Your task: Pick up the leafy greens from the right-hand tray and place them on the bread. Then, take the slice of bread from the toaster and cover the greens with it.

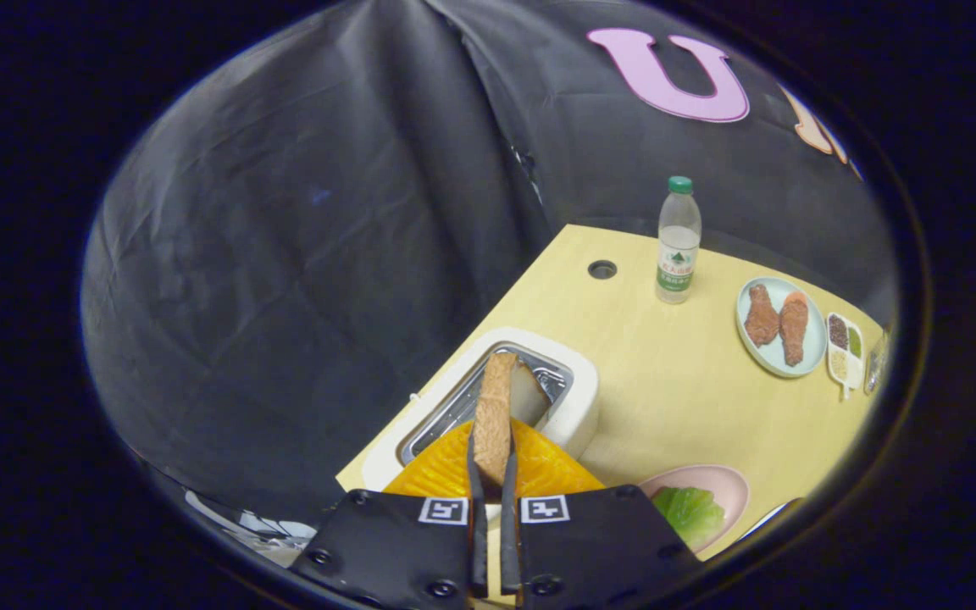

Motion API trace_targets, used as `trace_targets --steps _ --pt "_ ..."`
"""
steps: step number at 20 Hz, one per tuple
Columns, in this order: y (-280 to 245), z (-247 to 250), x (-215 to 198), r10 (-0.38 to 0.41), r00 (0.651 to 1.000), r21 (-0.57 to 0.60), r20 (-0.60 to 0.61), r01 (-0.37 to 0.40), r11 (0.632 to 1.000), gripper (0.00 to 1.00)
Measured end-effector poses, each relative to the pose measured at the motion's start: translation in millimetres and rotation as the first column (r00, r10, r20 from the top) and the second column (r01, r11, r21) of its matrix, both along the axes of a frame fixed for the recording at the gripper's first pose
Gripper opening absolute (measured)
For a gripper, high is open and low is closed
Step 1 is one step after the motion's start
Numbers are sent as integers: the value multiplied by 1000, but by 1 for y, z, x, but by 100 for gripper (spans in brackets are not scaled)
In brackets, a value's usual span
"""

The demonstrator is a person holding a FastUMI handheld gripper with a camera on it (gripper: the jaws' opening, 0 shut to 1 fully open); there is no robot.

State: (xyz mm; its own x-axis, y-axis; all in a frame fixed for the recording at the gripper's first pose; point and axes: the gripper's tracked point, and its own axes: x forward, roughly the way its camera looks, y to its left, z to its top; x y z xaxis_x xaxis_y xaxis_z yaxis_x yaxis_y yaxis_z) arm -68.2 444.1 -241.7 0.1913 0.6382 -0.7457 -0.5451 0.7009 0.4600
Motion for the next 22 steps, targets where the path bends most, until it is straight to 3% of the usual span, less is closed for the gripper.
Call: trace_targets --steps 14,22 --pt "-86 9 22 -203 971 154 -123 221 963 9" --pt "-152 -41 13 -311 935 80 -172 328 941 9"
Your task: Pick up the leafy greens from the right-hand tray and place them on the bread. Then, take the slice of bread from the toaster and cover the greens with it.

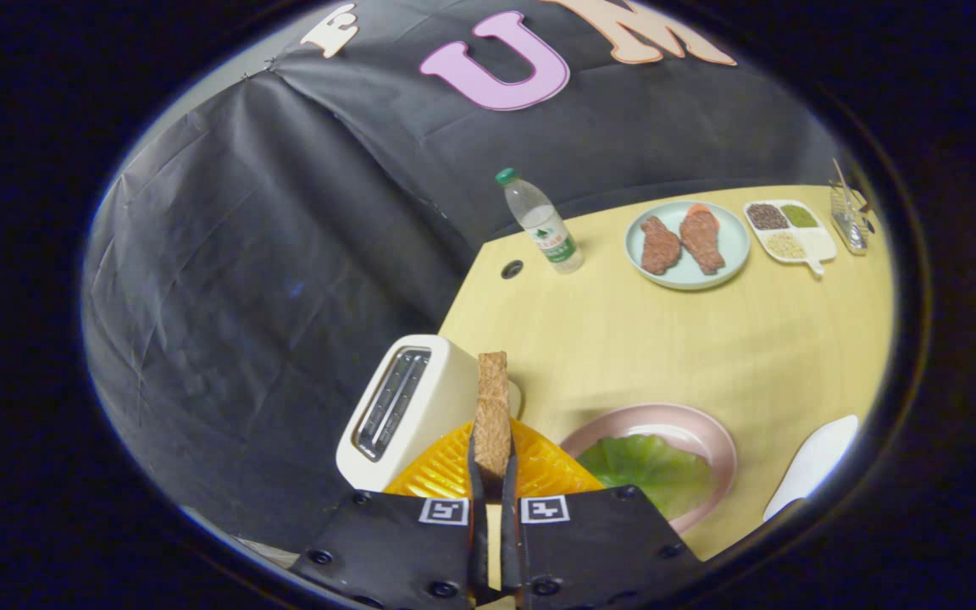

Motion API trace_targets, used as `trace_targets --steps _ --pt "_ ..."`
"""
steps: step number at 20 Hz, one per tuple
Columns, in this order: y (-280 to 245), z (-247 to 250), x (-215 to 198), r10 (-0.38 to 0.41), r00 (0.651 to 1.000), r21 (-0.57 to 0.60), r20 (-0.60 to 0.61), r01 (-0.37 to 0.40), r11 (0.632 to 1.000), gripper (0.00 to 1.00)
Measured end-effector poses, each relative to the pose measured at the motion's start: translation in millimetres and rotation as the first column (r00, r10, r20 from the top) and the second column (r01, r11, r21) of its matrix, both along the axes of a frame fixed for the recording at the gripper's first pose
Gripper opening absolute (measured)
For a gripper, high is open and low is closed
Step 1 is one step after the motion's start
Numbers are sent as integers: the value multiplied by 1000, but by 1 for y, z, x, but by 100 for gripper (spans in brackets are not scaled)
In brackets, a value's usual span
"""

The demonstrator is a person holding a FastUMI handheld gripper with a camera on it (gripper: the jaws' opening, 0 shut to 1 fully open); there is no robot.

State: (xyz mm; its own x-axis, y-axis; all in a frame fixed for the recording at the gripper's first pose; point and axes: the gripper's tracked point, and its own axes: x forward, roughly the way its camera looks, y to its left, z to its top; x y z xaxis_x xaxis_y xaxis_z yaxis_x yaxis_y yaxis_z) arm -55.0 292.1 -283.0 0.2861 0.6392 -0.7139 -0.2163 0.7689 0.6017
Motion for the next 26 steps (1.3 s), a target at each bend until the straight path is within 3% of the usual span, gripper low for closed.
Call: trace_targets --steps 11,17,21,26 --pt "-43 -58 -26 -103 989 -23 -110 102 995 9" --pt "-73 -97 -47 -123 982 -116 -142 106 988 12" --pt "-87 -106 -49 -117 985 -169 -128 95 981 22" --pt "-111 -113 -58 -84 992 -254 -96 57 965 54"
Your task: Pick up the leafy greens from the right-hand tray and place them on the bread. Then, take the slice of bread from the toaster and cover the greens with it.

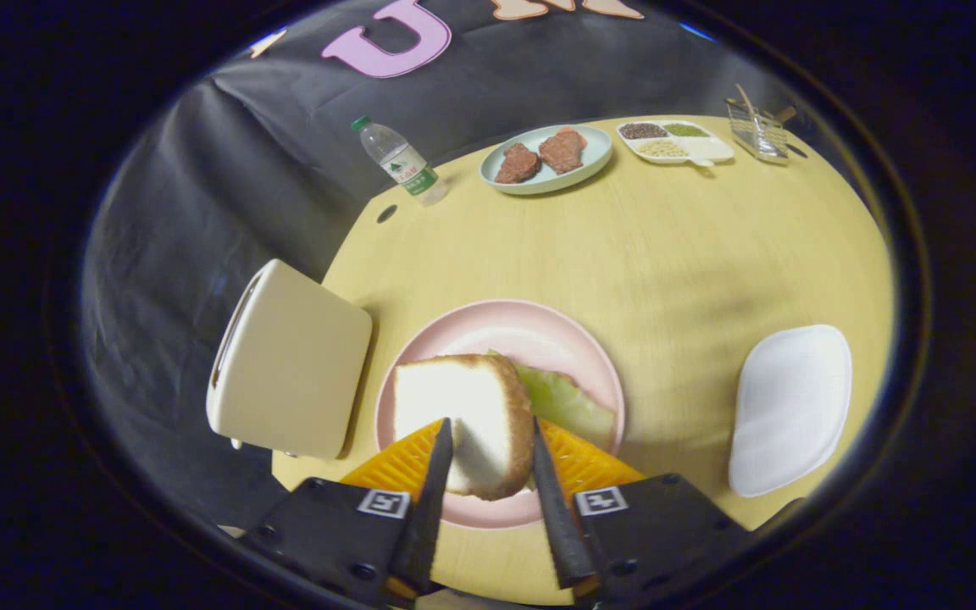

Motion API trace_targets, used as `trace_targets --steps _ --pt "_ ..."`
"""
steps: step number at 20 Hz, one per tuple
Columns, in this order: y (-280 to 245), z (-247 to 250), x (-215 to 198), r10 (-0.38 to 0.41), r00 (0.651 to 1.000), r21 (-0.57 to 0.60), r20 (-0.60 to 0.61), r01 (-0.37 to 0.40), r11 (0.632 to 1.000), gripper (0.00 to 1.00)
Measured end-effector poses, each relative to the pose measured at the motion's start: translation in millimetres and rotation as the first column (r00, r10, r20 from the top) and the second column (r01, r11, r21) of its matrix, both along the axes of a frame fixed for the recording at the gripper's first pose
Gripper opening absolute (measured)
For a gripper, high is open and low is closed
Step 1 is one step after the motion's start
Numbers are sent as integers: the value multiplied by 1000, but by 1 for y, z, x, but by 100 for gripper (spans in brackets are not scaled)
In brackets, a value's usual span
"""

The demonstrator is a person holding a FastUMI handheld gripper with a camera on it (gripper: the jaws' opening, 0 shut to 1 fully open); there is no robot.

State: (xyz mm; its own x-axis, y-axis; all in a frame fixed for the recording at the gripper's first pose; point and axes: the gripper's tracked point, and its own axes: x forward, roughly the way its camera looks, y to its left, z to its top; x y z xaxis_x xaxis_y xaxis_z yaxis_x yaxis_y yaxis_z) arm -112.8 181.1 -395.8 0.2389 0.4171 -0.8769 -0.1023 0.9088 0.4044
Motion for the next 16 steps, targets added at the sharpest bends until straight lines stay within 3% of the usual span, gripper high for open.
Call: trace_targets --steps 6,11,14,16 --pt "-22 33 12 -14 995 50 97 9 999 100" --pt "-64 83 38 39 944 -9 327 -39 999 100" --pt "-93 116 58 44 887 -49 460 -25 999 100" --pt "-113 147 75 40 823 -71 567 1 997 100"
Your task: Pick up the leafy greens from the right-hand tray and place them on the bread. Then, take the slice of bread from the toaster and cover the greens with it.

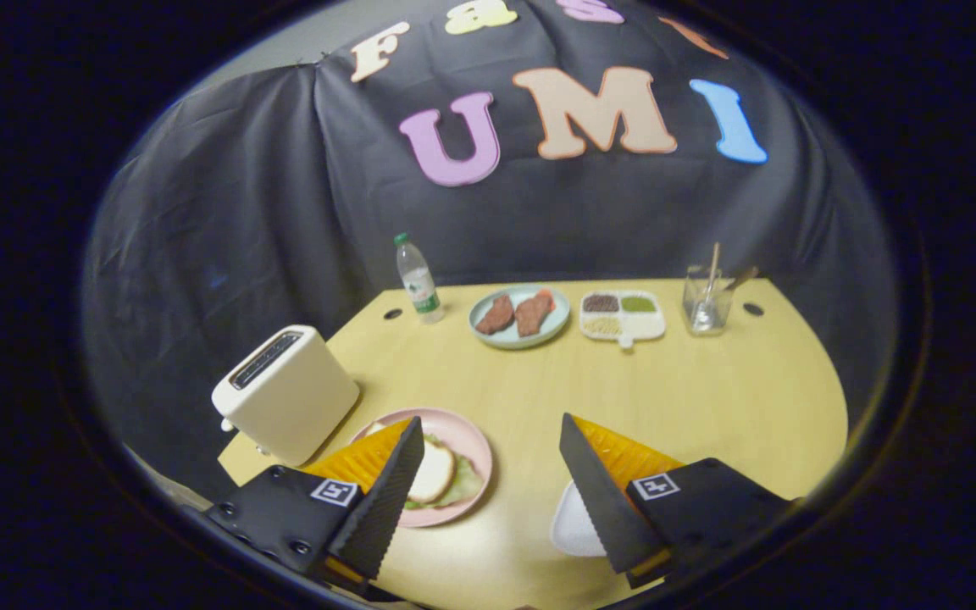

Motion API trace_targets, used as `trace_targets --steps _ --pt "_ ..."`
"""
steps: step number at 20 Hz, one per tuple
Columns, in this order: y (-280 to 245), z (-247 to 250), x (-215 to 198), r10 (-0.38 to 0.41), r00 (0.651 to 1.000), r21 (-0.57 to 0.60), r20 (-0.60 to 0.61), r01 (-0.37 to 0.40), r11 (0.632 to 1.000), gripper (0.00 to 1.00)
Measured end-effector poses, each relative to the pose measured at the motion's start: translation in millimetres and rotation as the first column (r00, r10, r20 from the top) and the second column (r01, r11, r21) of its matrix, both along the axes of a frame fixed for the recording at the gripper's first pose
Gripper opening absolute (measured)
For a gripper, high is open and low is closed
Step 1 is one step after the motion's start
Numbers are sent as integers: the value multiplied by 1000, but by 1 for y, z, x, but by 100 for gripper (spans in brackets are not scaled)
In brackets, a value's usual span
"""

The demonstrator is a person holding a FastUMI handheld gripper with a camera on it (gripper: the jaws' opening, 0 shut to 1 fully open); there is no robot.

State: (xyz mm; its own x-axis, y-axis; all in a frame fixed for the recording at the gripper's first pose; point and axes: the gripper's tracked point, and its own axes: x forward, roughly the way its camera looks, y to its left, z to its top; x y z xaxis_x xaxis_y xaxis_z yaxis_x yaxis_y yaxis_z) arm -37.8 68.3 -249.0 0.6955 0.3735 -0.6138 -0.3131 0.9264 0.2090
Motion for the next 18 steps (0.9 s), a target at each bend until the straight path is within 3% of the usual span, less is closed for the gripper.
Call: trace_targets --steps 3,7,11,14,18 --pt "-32 49 17 -23 983 -66 179 36 997 100" --pt "-74 94 36 -62 935 -137 348 117 984 100" --pt "-104 111 40 -146 908 -111 393 204 973 100" --pt "-123 130 33 -207 867 -100 454 280 955 100" --pt "-126 137 28 -234 839 -85 492 313 946 100"
